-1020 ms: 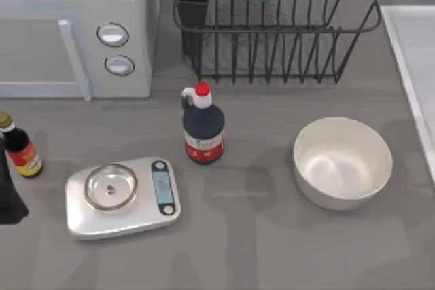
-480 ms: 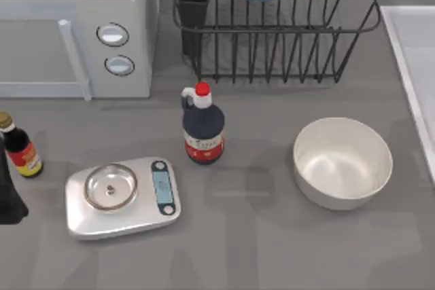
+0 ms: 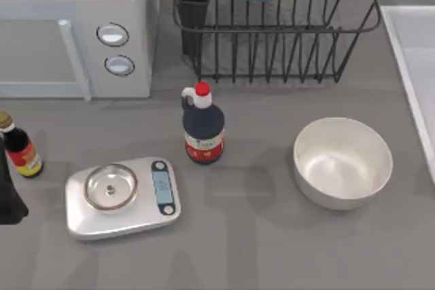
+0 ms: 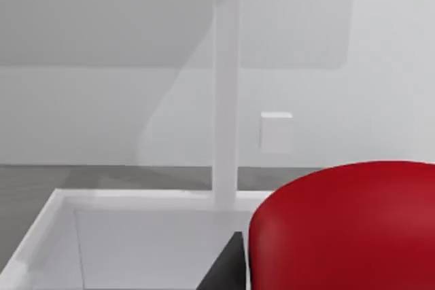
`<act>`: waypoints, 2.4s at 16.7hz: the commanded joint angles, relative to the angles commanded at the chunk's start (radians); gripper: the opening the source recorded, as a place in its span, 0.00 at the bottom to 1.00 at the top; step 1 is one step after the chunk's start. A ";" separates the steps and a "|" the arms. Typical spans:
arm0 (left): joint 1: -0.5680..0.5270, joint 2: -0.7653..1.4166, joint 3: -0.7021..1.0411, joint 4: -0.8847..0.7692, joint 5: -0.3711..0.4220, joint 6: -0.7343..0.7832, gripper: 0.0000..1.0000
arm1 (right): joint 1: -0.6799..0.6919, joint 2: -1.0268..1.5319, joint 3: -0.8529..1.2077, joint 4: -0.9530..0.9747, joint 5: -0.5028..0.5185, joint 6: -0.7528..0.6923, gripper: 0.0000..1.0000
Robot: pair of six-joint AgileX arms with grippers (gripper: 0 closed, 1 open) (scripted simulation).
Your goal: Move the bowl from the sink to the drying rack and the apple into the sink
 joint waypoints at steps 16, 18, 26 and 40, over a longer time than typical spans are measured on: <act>0.000 0.000 0.000 0.000 0.000 0.000 1.00 | 0.004 0.194 -0.039 0.214 0.008 -0.003 0.45; 0.000 0.000 0.000 0.000 0.000 0.000 1.00 | 0.004 0.194 -0.039 0.214 0.008 -0.003 0.60; 0.000 0.000 0.000 0.000 0.000 0.000 1.00 | 0.004 0.194 -0.039 0.214 0.008 -0.003 1.00; 0.000 0.000 0.000 0.000 0.000 0.000 1.00 | 0.050 -0.010 -0.084 0.054 0.056 -0.003 1.00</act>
